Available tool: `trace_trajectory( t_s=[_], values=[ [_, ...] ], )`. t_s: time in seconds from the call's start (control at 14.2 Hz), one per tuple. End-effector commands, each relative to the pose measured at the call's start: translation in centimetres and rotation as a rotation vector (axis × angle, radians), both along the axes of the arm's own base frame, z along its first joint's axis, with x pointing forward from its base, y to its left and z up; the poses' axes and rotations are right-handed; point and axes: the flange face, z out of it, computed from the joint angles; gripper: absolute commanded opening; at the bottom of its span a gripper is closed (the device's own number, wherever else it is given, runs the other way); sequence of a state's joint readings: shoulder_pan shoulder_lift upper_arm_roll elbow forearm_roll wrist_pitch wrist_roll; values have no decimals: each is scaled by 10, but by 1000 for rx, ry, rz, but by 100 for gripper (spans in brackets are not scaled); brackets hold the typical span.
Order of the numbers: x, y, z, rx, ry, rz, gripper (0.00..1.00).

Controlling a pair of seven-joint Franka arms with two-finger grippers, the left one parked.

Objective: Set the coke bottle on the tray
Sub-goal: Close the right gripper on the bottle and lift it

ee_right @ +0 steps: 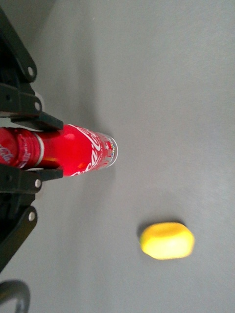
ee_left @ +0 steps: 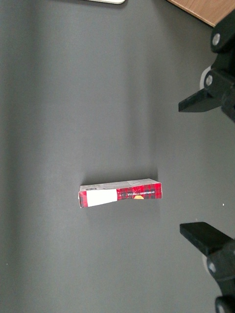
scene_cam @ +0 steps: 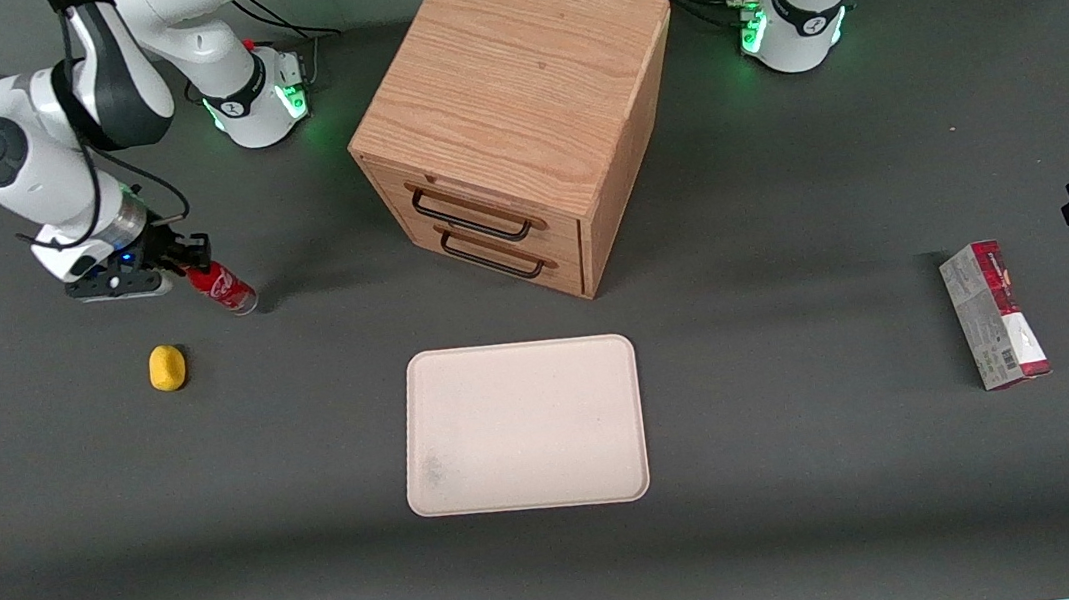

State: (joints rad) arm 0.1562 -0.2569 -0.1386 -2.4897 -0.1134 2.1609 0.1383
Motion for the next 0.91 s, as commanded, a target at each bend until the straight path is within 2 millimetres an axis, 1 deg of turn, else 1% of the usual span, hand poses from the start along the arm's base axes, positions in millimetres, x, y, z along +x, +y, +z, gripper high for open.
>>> trace_trajectory(
  t_s=[0.0, 0.14, 0.21, 0.28, 0.42, 0.49, 0.56, 0.63, 0.77, 0.84],
  values=[
    [64, 16, 60, -48, 56, 27, 0],
    [108, 26, 112, -62, 79, 49, 0],
    [128, 26, 140, -58, 69, 47, 0],
    [142, 26, 164, -53, 50, 37, 0],
    [167, 30, 199, -36, -5, 33, 0],
    [178, 38, 211, -18, -39, 39, 0],
    [187, 53, 222, -7, -70, 58, 0],
    [196, 66, 229, 6, -88, 78, 0],
    [207, 104, 238, 40, -99, 136, 0],
    [213, 114, 242, 56, -114, 130, 0]
  ],
)
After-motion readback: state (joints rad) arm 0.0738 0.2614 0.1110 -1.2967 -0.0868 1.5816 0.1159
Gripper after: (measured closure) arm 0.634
